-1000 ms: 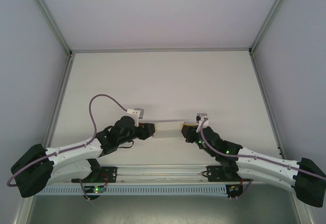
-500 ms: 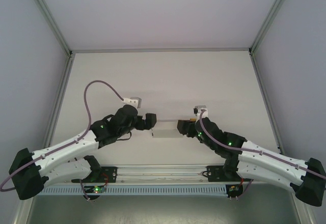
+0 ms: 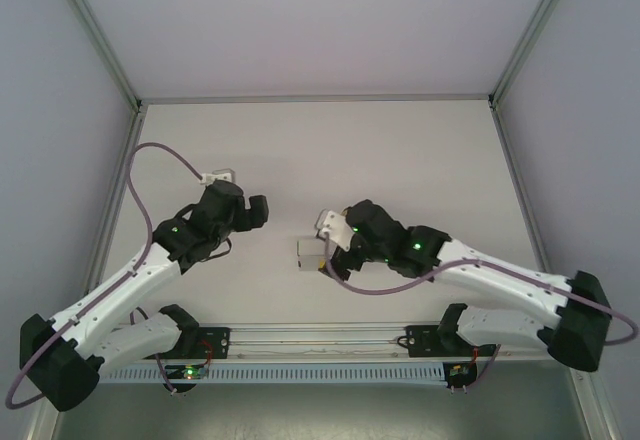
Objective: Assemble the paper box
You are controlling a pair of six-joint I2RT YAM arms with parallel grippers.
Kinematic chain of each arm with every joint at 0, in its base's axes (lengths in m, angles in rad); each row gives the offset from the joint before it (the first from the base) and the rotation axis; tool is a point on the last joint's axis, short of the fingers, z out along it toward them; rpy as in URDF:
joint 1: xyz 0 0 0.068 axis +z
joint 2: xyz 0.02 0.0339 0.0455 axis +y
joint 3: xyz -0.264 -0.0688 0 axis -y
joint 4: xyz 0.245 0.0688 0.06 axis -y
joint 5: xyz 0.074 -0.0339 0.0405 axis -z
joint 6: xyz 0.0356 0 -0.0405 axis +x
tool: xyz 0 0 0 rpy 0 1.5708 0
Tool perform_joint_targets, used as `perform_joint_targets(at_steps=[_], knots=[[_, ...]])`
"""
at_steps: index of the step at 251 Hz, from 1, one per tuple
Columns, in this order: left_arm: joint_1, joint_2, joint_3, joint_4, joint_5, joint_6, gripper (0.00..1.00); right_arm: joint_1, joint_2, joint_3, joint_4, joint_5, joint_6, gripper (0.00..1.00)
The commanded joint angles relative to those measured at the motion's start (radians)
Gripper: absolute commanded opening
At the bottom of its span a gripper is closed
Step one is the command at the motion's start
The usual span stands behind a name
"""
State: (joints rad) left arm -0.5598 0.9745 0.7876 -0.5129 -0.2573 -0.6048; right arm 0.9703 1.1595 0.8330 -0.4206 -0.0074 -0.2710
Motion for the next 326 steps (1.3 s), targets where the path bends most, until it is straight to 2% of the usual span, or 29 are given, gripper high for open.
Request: perform_joint_targets(at_steps=[1, 32, 68, 90, 137, 169, 189, 229, 247, 256, 263, 272, 309, 326], knots=[[0.021, -0.038, -0.033, -0.042, 0.009, 0.035, 1.00, -0.006, 0.108, 0.083, -0.141, 0.041, -0.233, 0.98], [0.026, -0.062, -0.051, -0.042, -0.003, 0.039, 1.00, -0.006, 0.234, 0.151, -0.186, 0.124, -0.240, 0.98], [0.028, -0.082, -0.062, -0.045, -0.016, 0.042, 1.00, -0.006, 0.325, 0.171, -0.196, 0.160, -0.272, 0.98], [0.029, -0.089, -0.067, -0.043, -0.016, 0.043, 1.00, -0.006, 0.364, 0.182, -0.208, 0.162, -0.286, 0.93], [0.030, -0.100, -0.079, -0.042, -0.020, 0.046, 1.00, -0.007, 0.409, 0.207, -0.242, 0.160, -0.283, 0.78], [0.030, -0.107, -0.084, -0.042, -0.024, 0.046, 1.00, -0.003, 0.401, 0.213, -0.232, 0.216, -0.267, 0.49], [0.029, -0.113, -0.083, -0.043, -0.025, 0.047, 1.00, 0.008, 0.385, 0.207, -0.202, 0.299, -0.264, 0.48], [0.028, -0.138, -0.087, -0.050, -0.048, 0.043, 1.00, 0.058, 0.360, 0.162, -0.014, 0.552, -0.337, 0.52], [0.030, -0.149, -0.091, -0.050, -0.064, 0.039, 1.00, 0.072, 0.361, 0.114, 0.171, 0.664, -0.422, 0.51], [0.030, -0.154, -0.093, -0.052, -0.069, 0.038, 1.00, 0.076, 0.368, 0.076, 0.300, 0.720, -0.480, 0.56], [0.029, -0.156, -0.094, -0.055, -0.073, 0.036, 1.00, 0.076, 0.375, 0.044, 0.412, 0.752, -0.523, 0.54], [0.030, -0.161, -0.096, -0.056, -0.077, 0.034, 1.00, 0.076, 0.386, 0.022, 0.498, 0.762, -0.555, 0.51], [0.030, -0.177, -0.103, -0.061, -0.086, 0.031, 1.00, 0.081, 0.458, -0.003, 0.605, 0.779, -0.617, 0.44], [0.029, -0.183, -0.106, -0.059, -0.091, 0.033, 1.00, 0.085, 0.492, -0.037, 0.715, 0.805, -0.676, 0.37]])
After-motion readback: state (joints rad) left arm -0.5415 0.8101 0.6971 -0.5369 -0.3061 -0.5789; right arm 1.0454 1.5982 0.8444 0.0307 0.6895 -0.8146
